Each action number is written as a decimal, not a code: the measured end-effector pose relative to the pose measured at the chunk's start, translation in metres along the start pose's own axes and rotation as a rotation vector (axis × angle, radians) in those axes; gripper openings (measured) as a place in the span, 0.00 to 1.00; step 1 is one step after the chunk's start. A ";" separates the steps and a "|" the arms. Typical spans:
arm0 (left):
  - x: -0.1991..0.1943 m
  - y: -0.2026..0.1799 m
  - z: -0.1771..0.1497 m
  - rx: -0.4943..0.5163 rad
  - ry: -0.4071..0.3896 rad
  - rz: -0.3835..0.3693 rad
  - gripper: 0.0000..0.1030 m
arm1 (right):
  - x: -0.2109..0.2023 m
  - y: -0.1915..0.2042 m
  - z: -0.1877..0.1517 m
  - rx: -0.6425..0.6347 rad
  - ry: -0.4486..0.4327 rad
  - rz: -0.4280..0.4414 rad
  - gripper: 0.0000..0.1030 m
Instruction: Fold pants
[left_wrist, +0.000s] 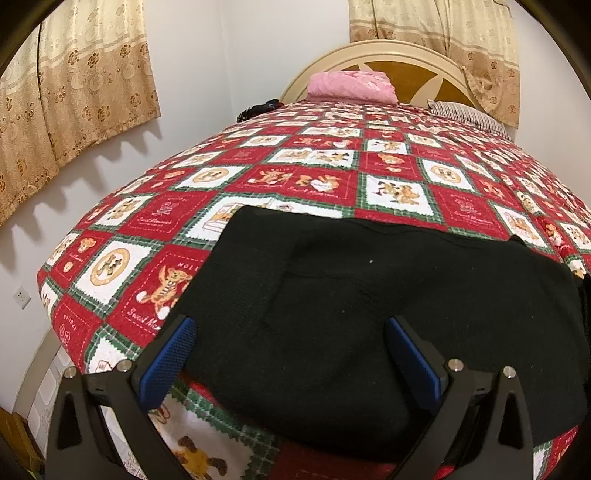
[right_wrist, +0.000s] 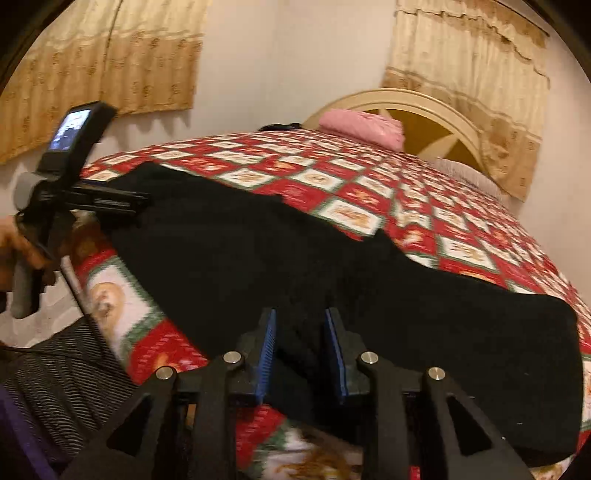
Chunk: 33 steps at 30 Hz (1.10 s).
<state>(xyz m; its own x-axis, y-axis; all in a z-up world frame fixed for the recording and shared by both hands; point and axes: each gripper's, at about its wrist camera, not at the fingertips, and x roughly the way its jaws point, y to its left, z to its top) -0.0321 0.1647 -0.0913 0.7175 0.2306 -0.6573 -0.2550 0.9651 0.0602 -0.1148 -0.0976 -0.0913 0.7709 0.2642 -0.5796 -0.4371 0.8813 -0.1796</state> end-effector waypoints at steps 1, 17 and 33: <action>0.000 0.000 0.000 0.001 0.000 -0.001 1.00 | 0.000 0.002 0.001 -0.002 -0.001 0.002 0.37; -0.002 0.002 -0.003 0.022 -0.026 -0.018 1.00 | 0.073 -0.091 0.038 0.487 0.103 0.051 0.35; -0.040 0.067 -0.003 -0.151 -0.052 -0.009 1.00 | 0.030 -0.019 0.063 0.359 -0.073 0.142 0.70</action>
<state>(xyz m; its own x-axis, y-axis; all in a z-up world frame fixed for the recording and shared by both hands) -0.0799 0.2192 -0.0628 0.7517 0.2315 -0.6175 -0.3398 0.9385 -0.0619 -0.0542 -0.0821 -0.0554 0.7511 0.4094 -0.5179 -0.3620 0.9114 0.1955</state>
